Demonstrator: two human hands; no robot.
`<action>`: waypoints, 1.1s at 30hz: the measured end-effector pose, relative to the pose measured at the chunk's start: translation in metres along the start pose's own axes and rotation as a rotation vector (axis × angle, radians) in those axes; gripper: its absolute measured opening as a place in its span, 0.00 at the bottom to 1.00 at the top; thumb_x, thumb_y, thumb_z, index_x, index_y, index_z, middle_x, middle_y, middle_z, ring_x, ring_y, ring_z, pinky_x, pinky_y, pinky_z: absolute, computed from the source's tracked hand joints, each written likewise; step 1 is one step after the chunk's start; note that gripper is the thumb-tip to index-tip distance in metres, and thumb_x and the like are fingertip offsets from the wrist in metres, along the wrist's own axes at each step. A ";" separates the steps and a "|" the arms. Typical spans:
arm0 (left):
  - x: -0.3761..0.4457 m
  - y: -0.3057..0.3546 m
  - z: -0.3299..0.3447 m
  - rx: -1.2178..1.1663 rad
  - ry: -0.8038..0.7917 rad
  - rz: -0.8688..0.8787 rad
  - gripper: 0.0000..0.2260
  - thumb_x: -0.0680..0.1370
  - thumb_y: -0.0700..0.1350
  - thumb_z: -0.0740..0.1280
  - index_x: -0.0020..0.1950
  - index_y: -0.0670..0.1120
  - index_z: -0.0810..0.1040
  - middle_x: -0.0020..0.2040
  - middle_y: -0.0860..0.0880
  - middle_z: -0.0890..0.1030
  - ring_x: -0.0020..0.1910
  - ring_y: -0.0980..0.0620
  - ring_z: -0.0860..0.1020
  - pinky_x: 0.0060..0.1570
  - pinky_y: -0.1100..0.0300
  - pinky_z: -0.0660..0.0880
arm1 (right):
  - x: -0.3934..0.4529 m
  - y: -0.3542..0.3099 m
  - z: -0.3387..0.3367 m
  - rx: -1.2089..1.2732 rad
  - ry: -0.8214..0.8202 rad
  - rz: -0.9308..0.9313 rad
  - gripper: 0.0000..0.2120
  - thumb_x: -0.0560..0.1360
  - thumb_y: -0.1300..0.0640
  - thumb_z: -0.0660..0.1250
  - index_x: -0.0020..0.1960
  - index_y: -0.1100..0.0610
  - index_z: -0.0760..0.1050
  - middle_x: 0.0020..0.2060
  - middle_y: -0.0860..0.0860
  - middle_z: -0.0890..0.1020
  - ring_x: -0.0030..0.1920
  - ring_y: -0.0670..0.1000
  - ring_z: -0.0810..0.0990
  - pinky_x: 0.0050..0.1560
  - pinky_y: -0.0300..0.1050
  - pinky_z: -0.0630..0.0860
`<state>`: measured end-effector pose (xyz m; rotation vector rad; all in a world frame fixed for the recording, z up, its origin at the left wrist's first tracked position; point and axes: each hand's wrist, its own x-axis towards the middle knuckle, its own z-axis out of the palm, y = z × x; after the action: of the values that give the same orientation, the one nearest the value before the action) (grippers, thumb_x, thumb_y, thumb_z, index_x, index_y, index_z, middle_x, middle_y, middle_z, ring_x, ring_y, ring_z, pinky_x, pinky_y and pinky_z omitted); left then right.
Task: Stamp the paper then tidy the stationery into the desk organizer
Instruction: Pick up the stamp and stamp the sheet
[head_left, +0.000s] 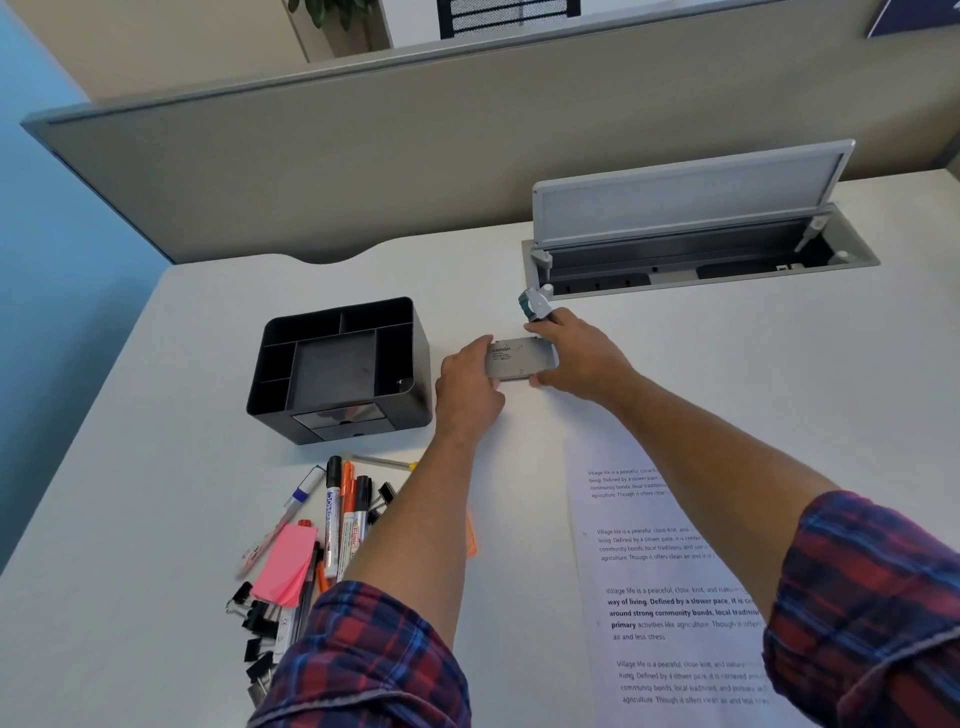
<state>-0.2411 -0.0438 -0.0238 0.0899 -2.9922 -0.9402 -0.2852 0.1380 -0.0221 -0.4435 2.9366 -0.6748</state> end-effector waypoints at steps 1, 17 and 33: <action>0.000 0.000 0.000 0.006 -0.006 0.009 0.28 0.76 0.35 0.67 0.76 0.48 0.68 0.69 0.48 0.75 0.68 0.43 0.70 0.65 0.46 0.72 | 0.000 0.001 -0.002 0.001 -0.007 -0.003 0.41 0.66 0.45 0.81 0.75 0.50 0.68 0.69 0.52 0.71 0.63 0.55 0.75 0.61 0.50 0.75; -0.004 -0.003 -0.001 0.036 -0.040 0.079 0.29 0.77 0.36 0.67 0.77 0.46 0.65 0.73 0.47 0.71 0.70 0.43 0.67 0.67 0.46 0.69 | -0.007 0.001 -0.014 -0.097 -0.142 -0.175 0.28 0.78 0.53 0.70 0.76 0.54 0.66 0.72 0.54 0.67 0.67 0.56 0.70 0.65 0.52 0.73; -0.006 -0.007 0.004 -0.386 0.072 -0.113 0.34 0.76 0.36 0.72 0.78 0.48 0.63 0.62 0.50 0.77 0.57 0.55 0.77 0.58 0.64 0.72 | 0.003 0.009 -0.026 0.103 -0.126 -0.123 0.23 0.82 0.48 0.63 0.75 0.51 0.67 0.74 0.53 0.67 0.64 0.55 0.76 0.58 0.43 0.71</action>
<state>-0.2343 -0.0472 -0.0306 0.2841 -2.7051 -1.4705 -0.2944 0.1550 -0.0028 -0.6361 2.7597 -0.7771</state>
